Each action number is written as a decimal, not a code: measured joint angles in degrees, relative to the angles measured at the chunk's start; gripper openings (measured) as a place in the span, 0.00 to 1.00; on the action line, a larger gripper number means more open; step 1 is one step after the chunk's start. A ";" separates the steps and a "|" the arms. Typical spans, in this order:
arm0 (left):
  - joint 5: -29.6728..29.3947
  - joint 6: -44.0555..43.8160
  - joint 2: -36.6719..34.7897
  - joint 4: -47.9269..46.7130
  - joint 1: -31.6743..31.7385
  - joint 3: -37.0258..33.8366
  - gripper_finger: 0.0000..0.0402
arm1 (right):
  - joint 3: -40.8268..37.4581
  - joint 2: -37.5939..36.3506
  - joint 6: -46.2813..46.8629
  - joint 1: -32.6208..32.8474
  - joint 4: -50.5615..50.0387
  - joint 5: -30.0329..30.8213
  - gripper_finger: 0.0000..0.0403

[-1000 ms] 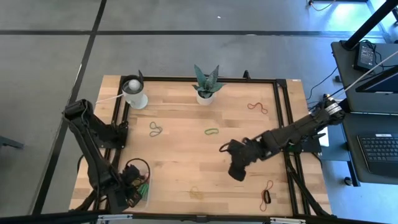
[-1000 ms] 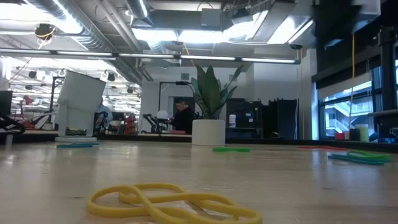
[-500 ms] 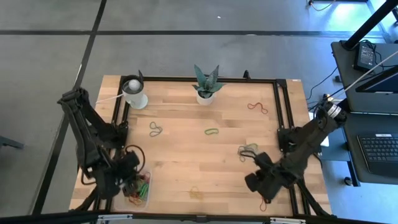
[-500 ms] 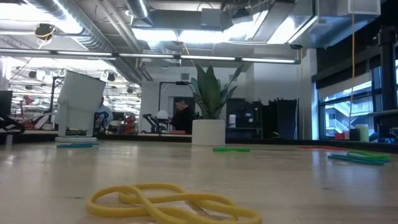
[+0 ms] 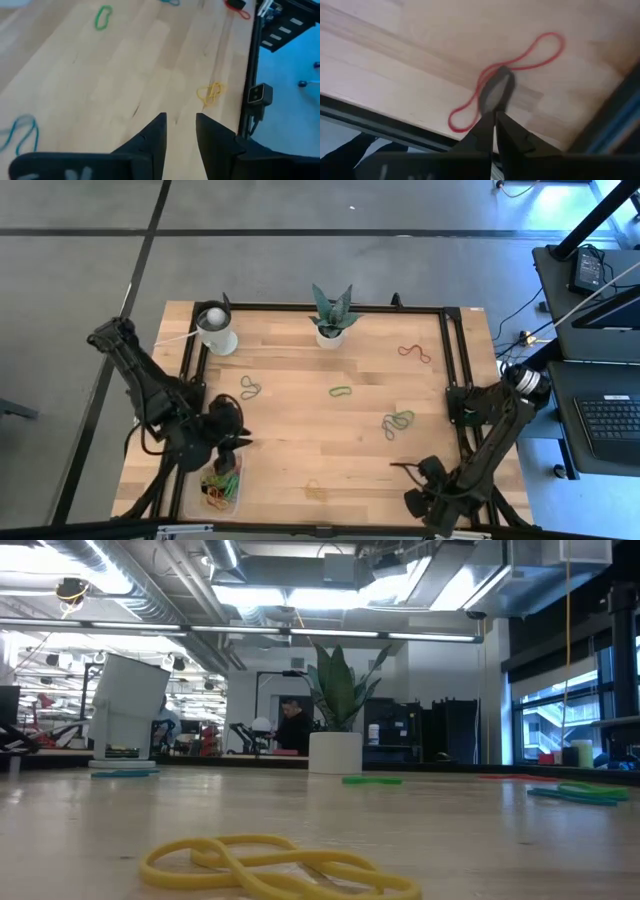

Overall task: Pick and place rubber bands into bin
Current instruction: Put the black rubber band into the transparent bin

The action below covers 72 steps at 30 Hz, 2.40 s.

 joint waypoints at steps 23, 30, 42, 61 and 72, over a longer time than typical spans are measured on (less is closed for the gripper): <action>1.40 10.94 0.25 9.90 13.36 0.00 0.25 | 0.00 10.75 -0.52 1.84 1.68 -4.61 0.27; 0.96 13.95 0.25 12.70 16.82 0.00 0.25 | 0.00 12.12 -1.89 1.84 5.32 -3.28 0.05; 1.28 24.45 2.07 20.51 22.80 0.00 0.28 | 11.69 2.65 -4.20 2.67 -21.18 11.70 0.01; 12.48 47.05 20.67 79.17 25.63 0.00 0.74 | 30.75 -2.88 -67.92 -13.37 -13.30 66.55 0.01; 13.65 44.30 21.71 83.64 26.50 0.00 0.75 | 31.93 -2.88 -95.23 -17.92 3.20 58.88 0.01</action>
